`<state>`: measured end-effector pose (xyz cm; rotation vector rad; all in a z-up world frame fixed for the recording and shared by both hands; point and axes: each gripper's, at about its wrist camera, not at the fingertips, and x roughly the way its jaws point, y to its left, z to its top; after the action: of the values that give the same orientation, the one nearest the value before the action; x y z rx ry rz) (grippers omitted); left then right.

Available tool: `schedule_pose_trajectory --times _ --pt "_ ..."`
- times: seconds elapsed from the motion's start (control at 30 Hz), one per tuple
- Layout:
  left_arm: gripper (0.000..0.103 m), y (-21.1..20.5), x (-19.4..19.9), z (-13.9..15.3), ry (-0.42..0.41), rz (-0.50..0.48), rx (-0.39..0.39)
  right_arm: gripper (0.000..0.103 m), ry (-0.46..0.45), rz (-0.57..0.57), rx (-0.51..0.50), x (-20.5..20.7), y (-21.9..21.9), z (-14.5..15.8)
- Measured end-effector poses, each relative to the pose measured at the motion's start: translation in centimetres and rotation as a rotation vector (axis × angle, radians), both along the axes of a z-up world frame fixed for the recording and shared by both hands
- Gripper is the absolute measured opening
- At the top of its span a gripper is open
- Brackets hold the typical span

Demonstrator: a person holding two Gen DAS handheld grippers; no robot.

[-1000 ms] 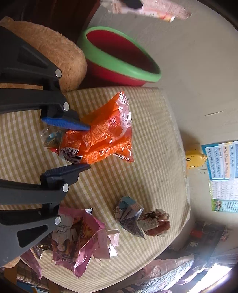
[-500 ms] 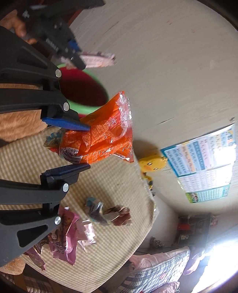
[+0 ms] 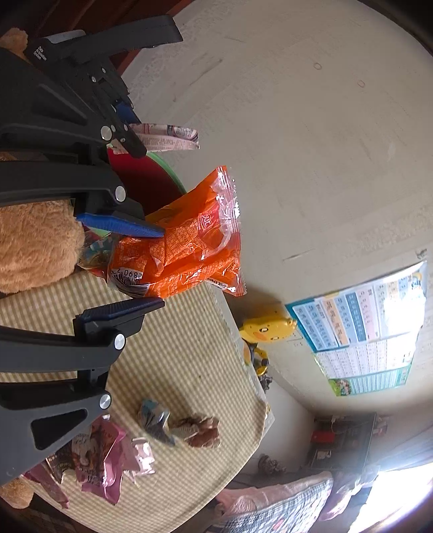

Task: Collect trash
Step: 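Carry the white-pink packet and orange bag over the red bucket and release both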

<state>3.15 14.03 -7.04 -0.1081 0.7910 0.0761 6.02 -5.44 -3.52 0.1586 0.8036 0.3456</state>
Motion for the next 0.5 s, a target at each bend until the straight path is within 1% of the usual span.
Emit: schedule_pose_trajectory --times 0.23,0.5 --pt "0.031 1.4 0.1 -0.6 0.014 0.026 -0.006 0.035 0.004 0.036 -0.006 0.5 2.0 -0.3" --pt "0.031 2.9 0.2 -1.6 0.044 0.053 -0.017 0.035 0.042 0.094 -0.004 1.3 4.7 -1.2"
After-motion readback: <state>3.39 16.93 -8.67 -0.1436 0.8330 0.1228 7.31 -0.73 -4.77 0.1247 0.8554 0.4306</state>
